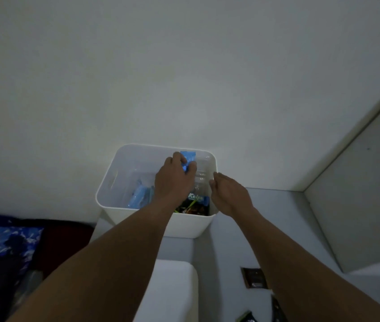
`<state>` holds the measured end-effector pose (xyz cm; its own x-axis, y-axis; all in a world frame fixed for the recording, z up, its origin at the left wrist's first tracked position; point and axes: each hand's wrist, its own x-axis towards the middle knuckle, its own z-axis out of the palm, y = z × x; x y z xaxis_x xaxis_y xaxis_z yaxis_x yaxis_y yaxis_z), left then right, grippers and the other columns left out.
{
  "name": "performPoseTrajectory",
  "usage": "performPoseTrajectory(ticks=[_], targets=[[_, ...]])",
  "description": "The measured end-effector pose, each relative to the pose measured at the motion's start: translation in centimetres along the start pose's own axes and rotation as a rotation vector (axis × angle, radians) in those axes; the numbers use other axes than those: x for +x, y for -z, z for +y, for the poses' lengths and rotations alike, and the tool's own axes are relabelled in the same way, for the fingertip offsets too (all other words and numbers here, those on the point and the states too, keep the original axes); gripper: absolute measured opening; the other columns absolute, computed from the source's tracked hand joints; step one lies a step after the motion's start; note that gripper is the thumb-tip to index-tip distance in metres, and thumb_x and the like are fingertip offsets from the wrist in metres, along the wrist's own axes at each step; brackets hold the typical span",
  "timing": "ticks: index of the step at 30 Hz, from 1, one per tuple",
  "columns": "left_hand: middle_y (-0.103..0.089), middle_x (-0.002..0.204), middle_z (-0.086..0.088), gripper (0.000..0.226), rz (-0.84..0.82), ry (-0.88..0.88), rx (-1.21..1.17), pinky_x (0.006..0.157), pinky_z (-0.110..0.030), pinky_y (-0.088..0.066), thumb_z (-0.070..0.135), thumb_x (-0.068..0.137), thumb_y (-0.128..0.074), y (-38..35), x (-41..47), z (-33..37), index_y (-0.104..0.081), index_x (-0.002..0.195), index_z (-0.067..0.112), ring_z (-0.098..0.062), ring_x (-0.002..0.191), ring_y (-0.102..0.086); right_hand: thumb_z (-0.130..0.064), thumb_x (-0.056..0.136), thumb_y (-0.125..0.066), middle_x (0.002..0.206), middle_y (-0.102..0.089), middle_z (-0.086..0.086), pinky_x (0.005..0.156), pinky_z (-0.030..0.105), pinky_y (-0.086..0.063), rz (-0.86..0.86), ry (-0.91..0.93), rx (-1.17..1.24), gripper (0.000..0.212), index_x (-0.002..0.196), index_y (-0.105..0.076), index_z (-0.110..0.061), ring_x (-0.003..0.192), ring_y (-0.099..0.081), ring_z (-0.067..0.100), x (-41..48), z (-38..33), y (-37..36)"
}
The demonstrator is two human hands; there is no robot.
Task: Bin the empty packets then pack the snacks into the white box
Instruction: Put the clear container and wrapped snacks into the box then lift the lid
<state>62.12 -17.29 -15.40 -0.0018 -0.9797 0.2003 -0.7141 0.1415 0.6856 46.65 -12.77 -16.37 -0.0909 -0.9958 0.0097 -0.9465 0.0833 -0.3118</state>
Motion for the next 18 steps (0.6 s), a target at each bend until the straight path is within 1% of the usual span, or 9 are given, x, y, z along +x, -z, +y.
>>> performPoseTrajectory(ticks=[1, 3, 6, 8, 11, 13, 15, 18], targets=[[-0.063, 0.103, -0.004, 0.031, -0.034, 0.011, 0.031, 0.086, -0.038, -0.048, 0.052, 0.095, -0.044, -0.3, -0.1, -0.3, -0.055, 0.102, 0.024, -0.027, 0.094, -0.062, -0.034, 0.104, -0.027, 0.134, -0.057, 0.010, 0.098, 0.041, -0.045, -0.001, 0.000, 0.017, 0.044, 0.133, -0.051, -0.011, 0.124, -0.053, 0.029, -0.2, -0.1, 0.2], [-0.064, 0.099, -0.004, 0.035, -0.081, 0.001, 0.110, 0.088, -0.043, -0.050, 0.055, 0.094, -0.041, -0.4, -0.5, -0.7, -0.058, 0.100, 0.024, -0.028, 0.094, -0.062, -0.035, 0.105, -0.025, 0.138, -0.054, 0.011, 0.100, 0.039, -0.042, -0.016, 0.003, 0.047, 0.046, 0.137, -0.047, -0.010, 0.127, -0.051, 0.028, -0.3, -0.1, 0.3], [-0.066, 0.097, -0.005, 0.037, -0.095, -0.052, 0.188, 0.084, -0.039, -0.049, 0.053, 0.095, -0.042, 0.2, -1.3, -1.0, -0.060, 0.104, 0.022, -0.026, 0.092, -0.062, -0.040, 0.104, -0.022, 0.130, -0.057, 0.011, 0.096, 0.039, -0.043, -0.069, 0.012, 0.081, 0.049, 0.136, -0.046, -0.011, 0.122, -0.053, 0.029, -0.4, 0.1, 0.2], [-0.067, 0.097, -0.005, 0.037, -0.074, -0.108, 0.240, 0.084, -0.038, -0.048, 0.052, 0.096, -0.043, 0.6, -1.9, -0.7, -0.062, 0.105, 0.021, -0.024, 0.092, -0.062, -0.043, 0.103, -0.021, 0.124, -0.058, 0.010, 0.093, 0.039, -0.044, -0.096, 0.014, 0.086, 0.050, 0.130, -0.049, -0.011, 0.118, -0.055, 0.029, -0.5, 0.3, 0.3], [-0.068, 0.100, -0.004, 0.037, -0.021, -0.182, 0.305, 0.083, -0.038, -0.046, 0.048, 0.097, -0.044, 1.1, -3.7, 0.0, -0.065, 0.105, 0.018, -0.022, 0.093, -0.061, -0.044, 0.103, -0.023, 0.127, -0.057, 0.012, 0.096, 0.039, -0.043, -0.118, 0.010, 0.087, 0.051, 0.127, -0.050, -0.009, 0.120, -0.054, 0.029, -1.2, 0.9, 0.9], [-0.069, 0.101, -0.005, 0.036, 0.026, -0.227, 0.339, 0.081, -0.038, -0.046, 0.044, 0.098, -0.044, 1.2, -5.5, 0.6, -0.066, 0.105, 0.017, -0.023, 0.092, -0.060, -0.045, 0.103, -0.025, 0.134, -0.055, 0.012, 0.100, 0.039, -0.040, -0.129, 0.006, 0.069, 0.052, 0.130, -0.050, -0.009, 0.127, -0.050, 0.029, -2.2, 1.7, 1.6], [-0.069, 0.097, -0.006, 0.035, 0.066, -0.304, 0.377, 0.076, -0.039, -0.047, 0.041, 0.096, -0.044, 0.8, -7.9, 1.3, -0.067, 0.102, 0.016, -0.025, 0.088, -0.060, -0.045, 0.104, -0.025, 0.143, -0.048, 0.014, 0.108, 0.040, -0.035, -0.147, 0.001, 0.049, 0.055, 0.138, -0.046, -0.008, 0.134, -0.043, 0.030, -3.8, 2.7, 2.4], [-0.067, 0.091, -0.005, 0.025, 0.141, -0.401, 0.357, 0.073, -0.039, -0.045, 0.037, 0.092, -0.050, -0.7, -12.5, 2.4, -0.065, 0.095, 0.016, -0.026, 0.085, -0.058, -0.046, 0.104, -0.026, 0.149, -0.043, 0.015, 0.113, 0.041, -0.030, -0.167, -0.009, 0.043, 0.058, 0.145, -0.040, -0.006, 0.139, -0.038, 0.030, -6.7, 5.3, 2.6]])
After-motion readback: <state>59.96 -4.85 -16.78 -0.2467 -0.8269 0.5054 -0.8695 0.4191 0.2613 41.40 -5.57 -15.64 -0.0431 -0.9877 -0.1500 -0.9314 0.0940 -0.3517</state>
